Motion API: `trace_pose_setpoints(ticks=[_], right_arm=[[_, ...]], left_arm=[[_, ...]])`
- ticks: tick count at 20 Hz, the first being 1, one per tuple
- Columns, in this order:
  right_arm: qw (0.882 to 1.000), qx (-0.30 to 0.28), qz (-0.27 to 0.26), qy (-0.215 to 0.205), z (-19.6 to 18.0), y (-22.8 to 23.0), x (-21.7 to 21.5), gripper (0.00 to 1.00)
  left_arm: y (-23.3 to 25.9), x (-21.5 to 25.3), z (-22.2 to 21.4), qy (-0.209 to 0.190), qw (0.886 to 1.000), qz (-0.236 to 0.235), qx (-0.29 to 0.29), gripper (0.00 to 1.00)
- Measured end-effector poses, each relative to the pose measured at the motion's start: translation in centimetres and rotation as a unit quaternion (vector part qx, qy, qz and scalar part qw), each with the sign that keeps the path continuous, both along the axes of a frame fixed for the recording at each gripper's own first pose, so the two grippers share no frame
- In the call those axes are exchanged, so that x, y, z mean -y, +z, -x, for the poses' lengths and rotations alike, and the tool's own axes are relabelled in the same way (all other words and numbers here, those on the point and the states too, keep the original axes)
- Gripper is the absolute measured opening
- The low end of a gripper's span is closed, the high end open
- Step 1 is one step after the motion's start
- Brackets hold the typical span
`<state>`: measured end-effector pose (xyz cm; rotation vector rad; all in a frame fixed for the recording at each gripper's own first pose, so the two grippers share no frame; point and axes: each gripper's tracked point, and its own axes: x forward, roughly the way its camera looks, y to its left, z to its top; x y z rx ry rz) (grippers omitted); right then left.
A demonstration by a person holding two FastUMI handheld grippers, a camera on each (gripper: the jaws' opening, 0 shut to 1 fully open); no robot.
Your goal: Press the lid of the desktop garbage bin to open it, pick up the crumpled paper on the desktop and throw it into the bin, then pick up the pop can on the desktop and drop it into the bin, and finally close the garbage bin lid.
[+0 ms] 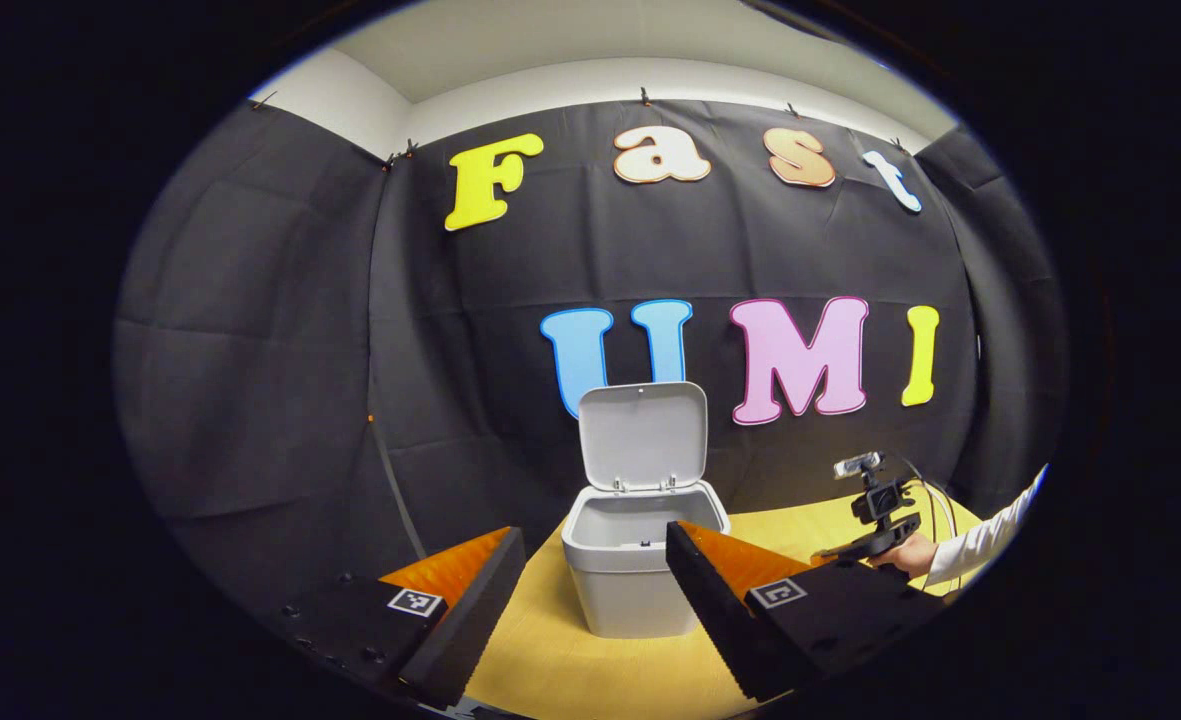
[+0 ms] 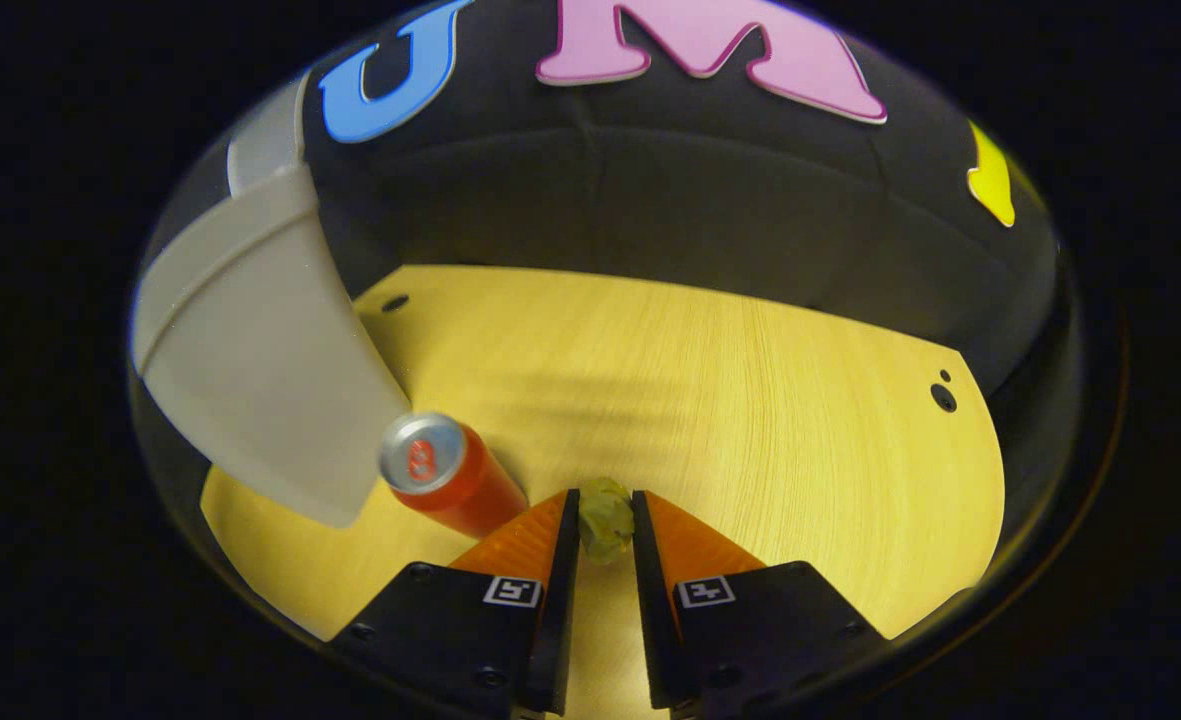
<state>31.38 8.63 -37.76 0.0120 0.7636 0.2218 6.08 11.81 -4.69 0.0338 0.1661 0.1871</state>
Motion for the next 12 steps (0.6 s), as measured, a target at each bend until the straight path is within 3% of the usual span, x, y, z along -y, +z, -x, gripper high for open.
trace_pose_setpoints(ticks=[3, 6, 9, 12], right_arm=[[0.997, 0.068, -0.036, 0.016, -1.5, 7.8, -1.4, 0.34], [0.986, 0.147, -0.06, 0.057, -2.5, 15.5, -3.4, 0.34], [0.97, 0.208, -0.069, 0.103, -2.5, 20.4, -4.9, 0.34], [0.958, 0.234, -0.089, 0.138, -0.4, 23.7, -7.4, 0.34]], left_arm=[[-0.1, 0.7, -0.6, -0.013, 1.0, 0.009, 0.003, 0.95], [0.1, 1.2, -0.7, -0.025, 1.0, 0.008, 0.008, 0.95], [-0.3, 1.3, -0.2, -0.028, 1.0, 0.005, 0.004, 0.95], [-0.1, 0.8, 0.6, -0.019, 1.0, 0.004, 0.006, 0.95]])
